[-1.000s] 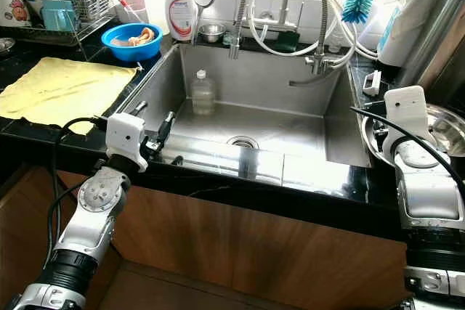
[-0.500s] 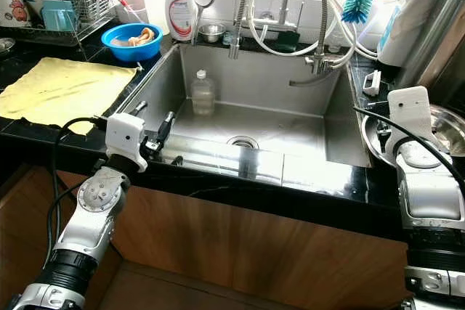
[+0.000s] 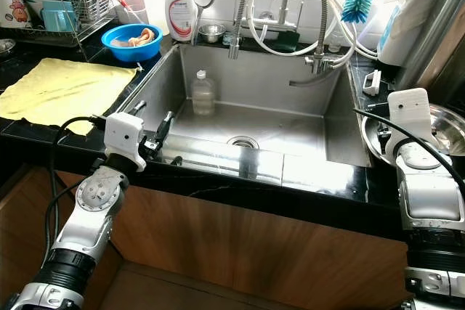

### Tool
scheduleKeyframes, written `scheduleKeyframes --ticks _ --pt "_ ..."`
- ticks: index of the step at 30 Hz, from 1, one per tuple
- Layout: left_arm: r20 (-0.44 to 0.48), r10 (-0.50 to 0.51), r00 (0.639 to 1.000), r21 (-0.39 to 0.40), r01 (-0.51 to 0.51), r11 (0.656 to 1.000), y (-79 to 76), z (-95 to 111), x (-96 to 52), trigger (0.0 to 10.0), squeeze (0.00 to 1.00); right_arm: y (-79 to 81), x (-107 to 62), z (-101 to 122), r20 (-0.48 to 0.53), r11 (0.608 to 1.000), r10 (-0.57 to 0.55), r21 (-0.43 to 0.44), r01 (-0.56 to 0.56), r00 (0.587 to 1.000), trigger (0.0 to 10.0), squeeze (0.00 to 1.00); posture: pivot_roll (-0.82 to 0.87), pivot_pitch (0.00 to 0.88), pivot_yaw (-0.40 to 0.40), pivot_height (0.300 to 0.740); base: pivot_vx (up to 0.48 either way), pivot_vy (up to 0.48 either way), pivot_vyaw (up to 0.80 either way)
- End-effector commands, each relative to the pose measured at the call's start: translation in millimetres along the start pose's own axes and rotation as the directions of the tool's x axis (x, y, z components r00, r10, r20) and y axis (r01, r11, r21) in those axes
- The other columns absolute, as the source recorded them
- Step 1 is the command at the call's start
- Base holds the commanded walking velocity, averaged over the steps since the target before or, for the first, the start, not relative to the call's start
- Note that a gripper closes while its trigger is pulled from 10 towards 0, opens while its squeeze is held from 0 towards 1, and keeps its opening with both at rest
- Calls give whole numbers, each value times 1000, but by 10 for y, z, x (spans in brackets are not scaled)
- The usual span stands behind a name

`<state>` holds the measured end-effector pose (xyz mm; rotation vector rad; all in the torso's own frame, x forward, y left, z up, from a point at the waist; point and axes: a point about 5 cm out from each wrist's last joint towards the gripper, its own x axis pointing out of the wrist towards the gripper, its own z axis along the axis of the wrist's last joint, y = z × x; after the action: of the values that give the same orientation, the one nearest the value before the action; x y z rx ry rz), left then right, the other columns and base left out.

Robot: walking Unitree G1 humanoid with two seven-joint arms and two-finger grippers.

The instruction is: Kitchen organization

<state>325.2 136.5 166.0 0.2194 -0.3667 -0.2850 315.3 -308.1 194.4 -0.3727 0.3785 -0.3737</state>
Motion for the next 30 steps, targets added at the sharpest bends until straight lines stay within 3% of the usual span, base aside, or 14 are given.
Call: scheduleKeyframes --ticks 1,10,11,12,30 --pt "-11 -13 1000 20 14 1000 17 -1 27 10000 0 -29 7 -60 -27 1000 -17 -1 17 999 10000 0 9 0 6 740 0 0 0" --pt "-7 -21 1000 19 21 1000 4 4 31 10000 0 -51 7 -103 -45 999 -40 2 40 998 10000 0 9 0 8 740 0 0 0" --pt "-8 -22 1000 19 22 1000 2 2 30 10000 0 -47 6 -106 -45 999 -38 2 38 998 3020 0 8 0 8 740 0 0 0" --pt "-7 -22 1000 19 22 1000 1 3 30 10000 0 -45 6 -108 -45 999 -37 1 37 998 0 0 11 0 8 740 0 0 0" --pt "-8 -19 1000 18 20 1000 -7 3 41 10000 0 -26 2 -10 0 999 -33 7 33 999 0 0 4 0 8 740 0 0 0"
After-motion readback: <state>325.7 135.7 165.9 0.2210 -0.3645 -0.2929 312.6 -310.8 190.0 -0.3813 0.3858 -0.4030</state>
